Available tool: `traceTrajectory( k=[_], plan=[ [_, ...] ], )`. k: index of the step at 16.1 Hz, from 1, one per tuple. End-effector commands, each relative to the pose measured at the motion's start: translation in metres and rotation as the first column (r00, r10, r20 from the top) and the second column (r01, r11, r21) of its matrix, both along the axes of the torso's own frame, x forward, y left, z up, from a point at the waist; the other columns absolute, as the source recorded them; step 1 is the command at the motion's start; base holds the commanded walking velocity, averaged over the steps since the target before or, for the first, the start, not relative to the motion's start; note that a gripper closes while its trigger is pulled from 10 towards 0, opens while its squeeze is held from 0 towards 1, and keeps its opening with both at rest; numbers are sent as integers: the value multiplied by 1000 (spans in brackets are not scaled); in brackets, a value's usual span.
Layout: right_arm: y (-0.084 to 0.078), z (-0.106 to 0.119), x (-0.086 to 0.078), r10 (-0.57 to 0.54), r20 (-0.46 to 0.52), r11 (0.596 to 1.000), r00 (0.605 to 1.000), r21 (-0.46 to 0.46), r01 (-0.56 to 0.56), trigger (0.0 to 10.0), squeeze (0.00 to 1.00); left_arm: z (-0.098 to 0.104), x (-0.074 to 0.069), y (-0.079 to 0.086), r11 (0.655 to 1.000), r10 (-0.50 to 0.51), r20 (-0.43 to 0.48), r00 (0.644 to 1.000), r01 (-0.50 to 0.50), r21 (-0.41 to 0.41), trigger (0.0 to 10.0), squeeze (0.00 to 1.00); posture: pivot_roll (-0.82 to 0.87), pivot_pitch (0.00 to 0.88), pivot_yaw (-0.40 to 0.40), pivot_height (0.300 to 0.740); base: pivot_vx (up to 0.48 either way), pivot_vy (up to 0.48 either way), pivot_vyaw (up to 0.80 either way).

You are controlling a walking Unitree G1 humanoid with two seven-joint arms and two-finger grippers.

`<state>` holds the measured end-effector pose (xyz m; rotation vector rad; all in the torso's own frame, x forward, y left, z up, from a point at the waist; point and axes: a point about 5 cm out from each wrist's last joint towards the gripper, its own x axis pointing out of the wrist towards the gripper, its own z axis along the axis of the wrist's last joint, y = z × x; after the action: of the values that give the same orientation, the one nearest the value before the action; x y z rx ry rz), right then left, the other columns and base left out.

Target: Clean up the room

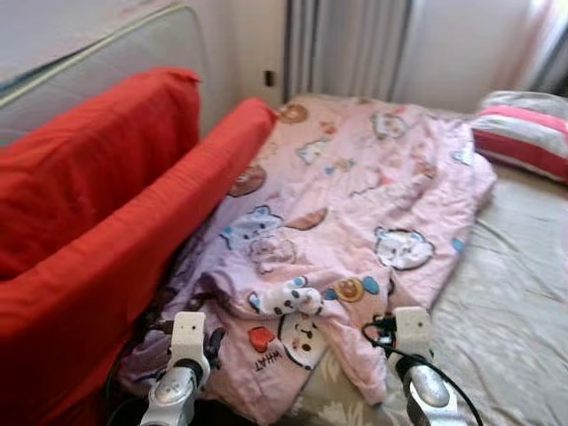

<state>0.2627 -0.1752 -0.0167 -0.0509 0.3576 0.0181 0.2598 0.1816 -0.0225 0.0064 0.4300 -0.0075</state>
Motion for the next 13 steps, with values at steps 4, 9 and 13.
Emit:
traceTrajectory(
  k=[4, 9, 13],
  plan=[
    [3, 4, -2, 15, 68, 1000, 998, -7, -15, 10000, 0, 11, 4, 0, 1000, 6, 109, 994, -4, -22, 10000, 0, 18, 0, -21, 740, 0, 0, 0],
    [4, -1, -19, 19, 108, 999, 994, -31, -16, 10000, 0, 7, -11, 12, 1000, 23, 139, 990, -22, -8, 10000, 0, 12, 0, -12, 740, 0, 0, 0],
    [-3, -4, -26, 11, 103, 999, 995, -45, -6, 10000, 0, 5, -20, 19, 1000, 14, 146, 989, -16, 11, 10000, 0, 21, 0, -12, 740, 0, 0, 0]
  ],
)
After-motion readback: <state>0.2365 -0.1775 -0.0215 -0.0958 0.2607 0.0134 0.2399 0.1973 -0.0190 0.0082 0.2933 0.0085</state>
